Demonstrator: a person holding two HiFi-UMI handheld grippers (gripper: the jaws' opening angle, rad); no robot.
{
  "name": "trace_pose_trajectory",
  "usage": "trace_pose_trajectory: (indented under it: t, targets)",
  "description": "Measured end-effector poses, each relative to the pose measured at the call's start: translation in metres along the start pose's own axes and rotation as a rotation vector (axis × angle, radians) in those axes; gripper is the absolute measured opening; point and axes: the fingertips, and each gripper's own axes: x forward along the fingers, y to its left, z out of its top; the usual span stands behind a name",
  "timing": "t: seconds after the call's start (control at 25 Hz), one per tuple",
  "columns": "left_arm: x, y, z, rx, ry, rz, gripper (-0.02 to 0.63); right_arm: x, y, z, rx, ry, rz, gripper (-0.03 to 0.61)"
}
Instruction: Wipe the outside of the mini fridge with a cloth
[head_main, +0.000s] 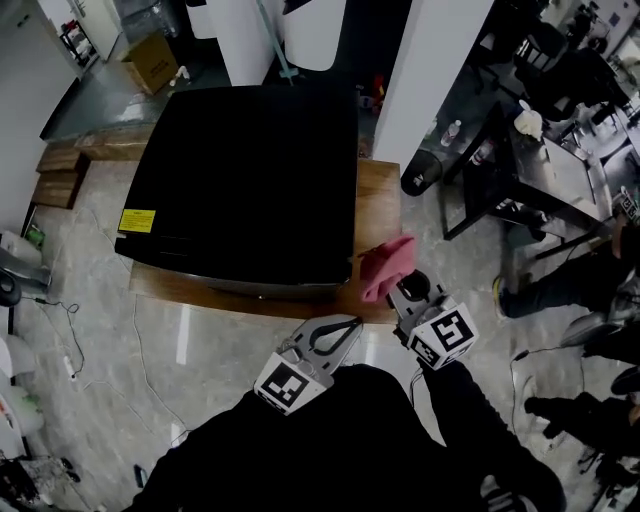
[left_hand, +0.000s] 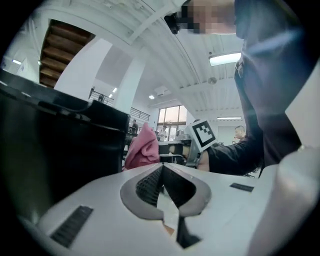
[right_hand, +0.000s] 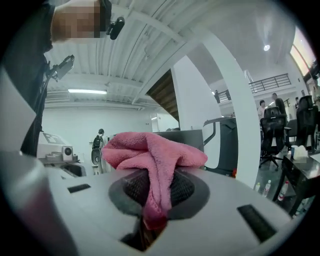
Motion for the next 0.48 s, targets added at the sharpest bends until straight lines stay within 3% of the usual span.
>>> trace_pose_trajectory:
  t: [0.36, 0.48]
  targets:
    - [-0.121, 0.019, 0.038, 0.012, -0.015, 0.062, 0.006, -0.014, 0.102, 0.051, -0.082, -0.027, -0.089, 0.057]
    - [-0.157, 0.029, 0.049, 0.077, -0.016, 0.081, 0.005, -0.013, 0.132, 0.074, -0.136, -0.026, -0.093, 0.058]
